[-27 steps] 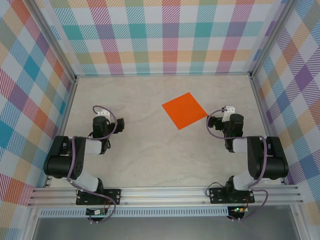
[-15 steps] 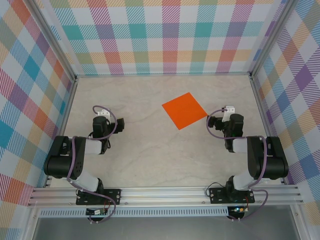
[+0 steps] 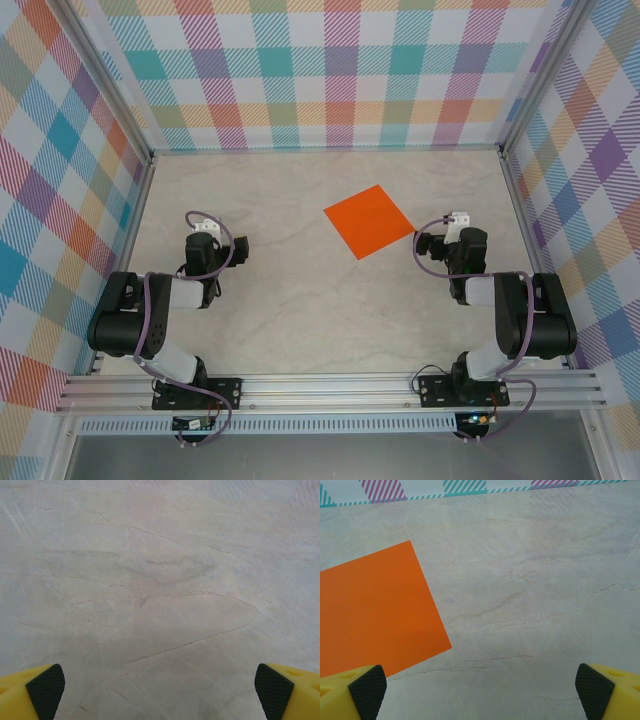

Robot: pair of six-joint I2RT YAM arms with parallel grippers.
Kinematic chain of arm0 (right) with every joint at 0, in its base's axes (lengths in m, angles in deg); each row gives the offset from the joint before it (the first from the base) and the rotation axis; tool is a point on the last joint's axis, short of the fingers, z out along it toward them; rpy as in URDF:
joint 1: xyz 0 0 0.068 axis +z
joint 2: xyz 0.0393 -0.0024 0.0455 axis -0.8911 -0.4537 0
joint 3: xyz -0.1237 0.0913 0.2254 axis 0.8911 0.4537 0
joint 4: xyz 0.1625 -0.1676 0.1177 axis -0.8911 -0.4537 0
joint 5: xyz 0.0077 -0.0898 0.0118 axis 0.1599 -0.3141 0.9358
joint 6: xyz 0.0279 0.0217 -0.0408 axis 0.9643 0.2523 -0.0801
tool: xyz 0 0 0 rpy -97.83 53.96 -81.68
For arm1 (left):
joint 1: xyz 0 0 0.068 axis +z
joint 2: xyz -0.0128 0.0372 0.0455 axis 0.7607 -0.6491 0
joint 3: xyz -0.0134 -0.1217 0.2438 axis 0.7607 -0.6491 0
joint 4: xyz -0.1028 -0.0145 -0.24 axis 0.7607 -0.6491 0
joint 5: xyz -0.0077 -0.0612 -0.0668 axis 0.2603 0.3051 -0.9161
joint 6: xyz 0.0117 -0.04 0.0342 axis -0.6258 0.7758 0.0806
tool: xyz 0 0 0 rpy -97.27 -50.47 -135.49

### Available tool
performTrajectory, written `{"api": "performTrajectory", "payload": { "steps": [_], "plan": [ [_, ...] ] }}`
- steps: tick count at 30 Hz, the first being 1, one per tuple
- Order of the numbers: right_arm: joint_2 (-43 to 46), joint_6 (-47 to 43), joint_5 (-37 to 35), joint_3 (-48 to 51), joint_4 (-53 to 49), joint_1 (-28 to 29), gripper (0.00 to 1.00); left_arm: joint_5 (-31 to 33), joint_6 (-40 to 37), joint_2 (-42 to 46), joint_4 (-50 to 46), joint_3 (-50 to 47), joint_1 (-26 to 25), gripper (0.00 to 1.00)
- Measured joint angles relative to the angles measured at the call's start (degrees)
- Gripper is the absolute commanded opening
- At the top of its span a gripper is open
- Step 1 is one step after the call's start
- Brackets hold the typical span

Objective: Fold a paper plane with a square sheet of paper (pick it up from the middle)

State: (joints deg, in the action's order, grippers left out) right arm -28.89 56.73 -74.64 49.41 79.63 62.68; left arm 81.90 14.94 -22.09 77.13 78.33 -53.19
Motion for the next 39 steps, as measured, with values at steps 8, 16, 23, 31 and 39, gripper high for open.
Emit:
{"api": "performTrajectory", "payload": {
  "steps": [8,16,23,31,39],
  "plan": [
    [12.7,3.8,-3.4,-11.9,-26.8,0.0,1.00,3.5,2.3,5.9,-13.2,4.7,0.0,1.00],
    [11.4,18.4,4.4,-33.2,-53.8,0.2,1.00,3.5,13.8,13.1,-39.3,21.6,0.0,1.00],
    [-8.8,26.9,14.1,-45.0,-64.0,6.2,1.00,-0.8,19.5,12.7,-55.6,28.4,-0.8,1.00],
    [-27.9,31.4,15.0,-62.3,-69.6,13.2,0.96,-4.5,23.4,10.4,-62.1,28.7,-0.8,1.00],
    [-36.0,35.3,12.7,-68.3,-73.6,16.3,0.95,-9.7,25.2,8.8,-62.9,29.0,-0.8,1.00]
  ]
}}
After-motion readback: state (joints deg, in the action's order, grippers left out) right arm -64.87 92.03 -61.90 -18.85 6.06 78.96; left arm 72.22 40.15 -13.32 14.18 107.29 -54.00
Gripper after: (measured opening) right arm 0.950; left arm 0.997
